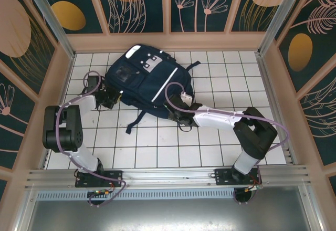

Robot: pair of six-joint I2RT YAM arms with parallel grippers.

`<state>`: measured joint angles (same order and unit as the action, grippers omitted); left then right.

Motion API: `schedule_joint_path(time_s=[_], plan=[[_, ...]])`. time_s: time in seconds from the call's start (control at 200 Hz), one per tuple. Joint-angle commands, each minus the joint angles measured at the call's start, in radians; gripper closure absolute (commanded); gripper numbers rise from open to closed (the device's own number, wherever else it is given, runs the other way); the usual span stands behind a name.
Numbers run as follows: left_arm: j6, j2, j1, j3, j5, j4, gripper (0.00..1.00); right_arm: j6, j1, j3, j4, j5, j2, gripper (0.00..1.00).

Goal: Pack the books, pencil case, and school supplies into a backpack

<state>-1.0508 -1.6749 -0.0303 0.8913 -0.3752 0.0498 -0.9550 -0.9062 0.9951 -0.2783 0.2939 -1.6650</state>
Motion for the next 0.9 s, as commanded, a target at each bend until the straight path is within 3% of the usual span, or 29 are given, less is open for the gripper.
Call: schedule_joint_path(time_s=[0.0, 0.055, 0.215, 0.35, 0.5, 0.735, 0.896], plan=[[0.028, 0.090, -0.057, 0.025, 0.148, -0.020, 0.64, 0.124, -0.008, 0.002, -0.024, 0.014, 0.007, 1.00], [0.023, 0.133, -0.053, -0.002, 0.140, 0.008, 0.53, 0.146, -0.019, 0.023, -0.004, -0.008, -0.013, 1.00], [-0.048, 0.269, 0.015, -0.153, 0.073, 0.009, 0.53, 0.188, -0.047, 0.073, 0.052, -0.073, -0.053, 1.00], [-0.193, 0.358, 0.162, -0.274, 0.038, -0.066, 0.54, 0.211, -0.054, 0.091, 0.090, -0.121, -0.076, 1.00], [-0.338, 0.425, 0.334, -0.341, 0.098, -0.154, 0.54, 0.239, -0.059, 0.090, 0.123, -0.159, -0.079, 1.00], [-0.471, 0.339, 0.507, -0.353, 0.155, -0.342, 0.47, 0.249, -0.059, 0.074, 0.123, -0.150, -0.055, 1.00], [-0.495, 0.252, 0.575, -0.313, 0.195, -0.384, 0.46, 0.239, -0.062, 0.064, 0.124, -0.152, -0.037, 1.00]])
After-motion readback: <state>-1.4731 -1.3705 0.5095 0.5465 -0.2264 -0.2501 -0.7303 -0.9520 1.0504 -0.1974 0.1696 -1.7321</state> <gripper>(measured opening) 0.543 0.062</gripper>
